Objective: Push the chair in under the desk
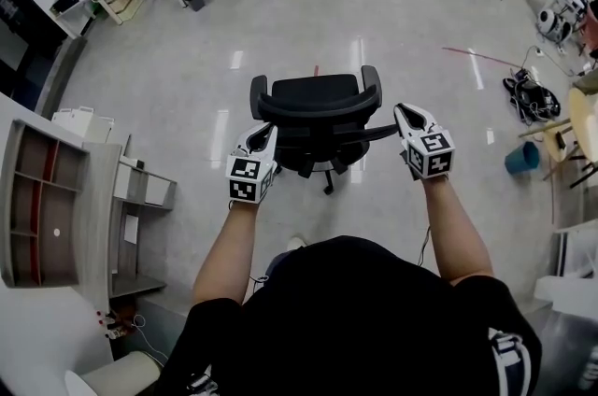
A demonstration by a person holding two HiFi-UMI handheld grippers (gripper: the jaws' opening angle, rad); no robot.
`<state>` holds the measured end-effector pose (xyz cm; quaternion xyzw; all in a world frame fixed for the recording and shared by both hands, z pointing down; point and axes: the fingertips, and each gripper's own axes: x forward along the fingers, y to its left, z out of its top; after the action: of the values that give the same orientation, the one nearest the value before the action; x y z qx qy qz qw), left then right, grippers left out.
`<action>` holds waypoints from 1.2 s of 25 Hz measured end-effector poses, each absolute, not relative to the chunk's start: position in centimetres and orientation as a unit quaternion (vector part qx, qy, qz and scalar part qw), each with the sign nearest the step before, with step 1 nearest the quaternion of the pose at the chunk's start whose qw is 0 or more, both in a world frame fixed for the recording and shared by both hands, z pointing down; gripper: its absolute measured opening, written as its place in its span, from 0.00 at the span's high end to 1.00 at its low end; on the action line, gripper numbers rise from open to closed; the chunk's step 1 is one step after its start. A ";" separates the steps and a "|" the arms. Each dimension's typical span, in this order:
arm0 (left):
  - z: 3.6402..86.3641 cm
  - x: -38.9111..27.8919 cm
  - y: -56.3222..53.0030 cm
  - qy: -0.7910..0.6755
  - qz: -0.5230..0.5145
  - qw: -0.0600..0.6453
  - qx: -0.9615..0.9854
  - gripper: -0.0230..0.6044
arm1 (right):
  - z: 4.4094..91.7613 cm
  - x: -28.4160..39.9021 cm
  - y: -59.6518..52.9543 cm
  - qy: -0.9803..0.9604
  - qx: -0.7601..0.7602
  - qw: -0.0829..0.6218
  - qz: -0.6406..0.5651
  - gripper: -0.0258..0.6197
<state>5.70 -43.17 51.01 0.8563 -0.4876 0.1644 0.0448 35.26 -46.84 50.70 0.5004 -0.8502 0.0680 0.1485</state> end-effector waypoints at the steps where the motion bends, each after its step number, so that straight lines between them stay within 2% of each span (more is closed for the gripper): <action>1: 51.5 5.7 -43.1 -0.484 0.169 0.048 0.857 0.93 | 51.1 35.2 -46.8 -0.851 0.496 0.154 0.069 0.95; 3: 52.7 5.7 -43.0 -0.473 0.185 0.057 0.860 0.93 | 52.1 35.0 -46.8 -0.854 0.486 0.169 0.073 0.86; 8: 55.6 5.7 -43.1 -0.449 0.229 0.072 0.861 0.81 | 54.5 34.0 -46.8 -0.864 0.455 0.200 0.084 0.81; 14: 58.7 6.2 -43.0 -0.415 0.286 0.063 0.862 0.76 | 57.4 32.4 -46.5 -0.875 0.407 0.246 0.092 0.72; 22: 60.9 7.7 -43.3 -0.366 0.342 0.009 0.865 0.69 | 60.5 31.1 -46.1 -0.881 0.345 0.314 0.083 0.63; 30: 64.0 8.1 -43.5 -0.319 0.428 -0.038 0.845 0.61 | 63.3 29.8 -45.9 -0.872 0.287 0.396 0.008 0.58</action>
<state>8.05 -43.53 64.05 0.8450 -0.3186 0.4278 -0.0383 29.81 -45.87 63.26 0.2872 -0.8720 0.0081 0.3963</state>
